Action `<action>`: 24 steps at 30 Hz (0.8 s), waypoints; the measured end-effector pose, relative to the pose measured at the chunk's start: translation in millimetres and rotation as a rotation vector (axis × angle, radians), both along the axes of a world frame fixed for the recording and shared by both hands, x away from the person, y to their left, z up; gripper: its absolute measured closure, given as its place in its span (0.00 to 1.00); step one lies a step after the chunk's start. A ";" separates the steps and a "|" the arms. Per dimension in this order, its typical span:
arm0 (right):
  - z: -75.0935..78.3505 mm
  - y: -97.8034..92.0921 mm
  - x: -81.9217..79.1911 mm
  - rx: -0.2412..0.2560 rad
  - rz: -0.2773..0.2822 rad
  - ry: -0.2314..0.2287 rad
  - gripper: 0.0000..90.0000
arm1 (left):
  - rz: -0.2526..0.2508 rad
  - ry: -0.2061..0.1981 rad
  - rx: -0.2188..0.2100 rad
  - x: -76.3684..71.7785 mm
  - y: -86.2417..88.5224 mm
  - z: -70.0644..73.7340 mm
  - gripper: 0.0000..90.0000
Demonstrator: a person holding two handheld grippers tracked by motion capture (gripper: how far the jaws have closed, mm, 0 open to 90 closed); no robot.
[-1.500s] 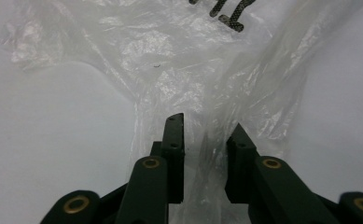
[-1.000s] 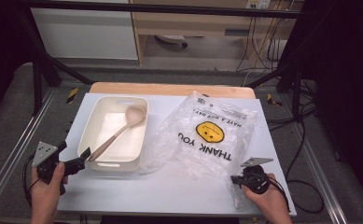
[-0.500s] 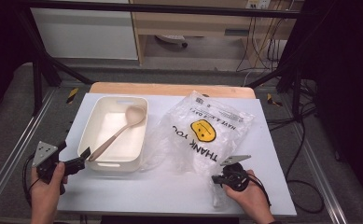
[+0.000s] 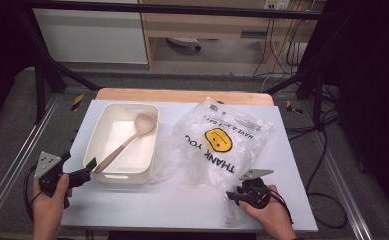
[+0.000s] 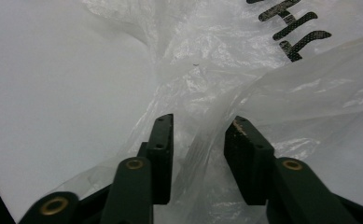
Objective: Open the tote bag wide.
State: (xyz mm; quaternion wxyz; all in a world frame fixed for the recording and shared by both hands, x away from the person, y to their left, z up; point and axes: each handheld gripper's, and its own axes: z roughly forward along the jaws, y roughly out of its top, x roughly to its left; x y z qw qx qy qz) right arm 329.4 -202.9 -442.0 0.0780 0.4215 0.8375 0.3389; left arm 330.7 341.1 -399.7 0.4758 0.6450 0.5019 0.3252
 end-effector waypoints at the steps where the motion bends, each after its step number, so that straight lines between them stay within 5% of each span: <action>1: -0.1 -0.4 -0.1 -0.002 0.000 -0.002 0.65 | 0.000 0.000 0.000 0.1 0.0 -0.1 0.06; 11: 0.9 -7.3 -0.4 -0.006 -0.080 -0.082 0.15 | -0.001 -0.001 -0.001 0.5 0.1 -0.2 0.06; 24: 11.3 -12.1 2.0 0.012 -0.118 -0.088 0.06 | -0.003 -0.005 -0.003 0.0 -0.5 0.1 0.06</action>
